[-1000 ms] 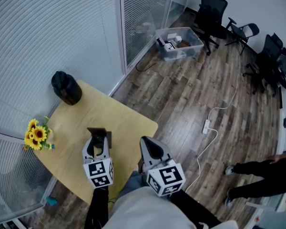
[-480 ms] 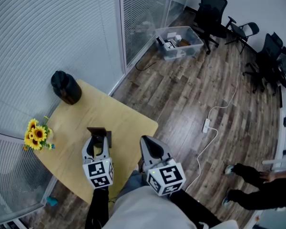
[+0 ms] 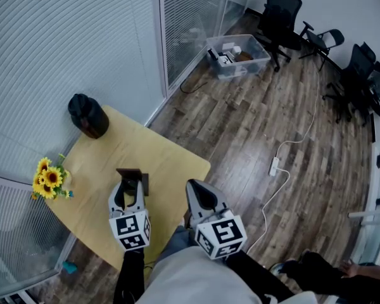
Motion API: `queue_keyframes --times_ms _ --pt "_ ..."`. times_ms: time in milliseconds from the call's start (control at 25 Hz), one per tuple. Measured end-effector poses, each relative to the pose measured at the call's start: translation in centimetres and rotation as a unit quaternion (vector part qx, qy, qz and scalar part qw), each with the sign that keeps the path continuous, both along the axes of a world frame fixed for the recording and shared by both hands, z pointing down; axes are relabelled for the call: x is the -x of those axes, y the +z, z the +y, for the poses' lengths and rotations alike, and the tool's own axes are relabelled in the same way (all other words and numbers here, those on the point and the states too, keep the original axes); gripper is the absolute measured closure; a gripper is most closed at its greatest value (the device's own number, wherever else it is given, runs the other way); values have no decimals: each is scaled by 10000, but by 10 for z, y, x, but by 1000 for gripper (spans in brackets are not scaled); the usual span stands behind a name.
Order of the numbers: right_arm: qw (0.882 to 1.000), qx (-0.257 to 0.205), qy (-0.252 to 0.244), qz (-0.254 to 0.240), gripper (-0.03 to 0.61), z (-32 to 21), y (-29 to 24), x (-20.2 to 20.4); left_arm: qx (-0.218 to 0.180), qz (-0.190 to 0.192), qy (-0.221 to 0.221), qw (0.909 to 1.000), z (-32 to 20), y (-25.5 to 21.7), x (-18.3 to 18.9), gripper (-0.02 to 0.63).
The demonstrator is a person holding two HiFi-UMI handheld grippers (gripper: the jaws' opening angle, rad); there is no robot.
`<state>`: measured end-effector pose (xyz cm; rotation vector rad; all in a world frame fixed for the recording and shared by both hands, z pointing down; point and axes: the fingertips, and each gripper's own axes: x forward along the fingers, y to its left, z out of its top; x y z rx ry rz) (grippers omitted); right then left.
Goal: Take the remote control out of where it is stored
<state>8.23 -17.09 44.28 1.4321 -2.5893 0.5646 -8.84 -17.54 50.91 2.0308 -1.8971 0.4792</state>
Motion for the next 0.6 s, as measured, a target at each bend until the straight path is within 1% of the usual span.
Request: queue_keyframes --times_ms 600 --pt "10000 6 -3 -5 572 0 1 1 -66 59 -15 10000 0 -7 2 428"
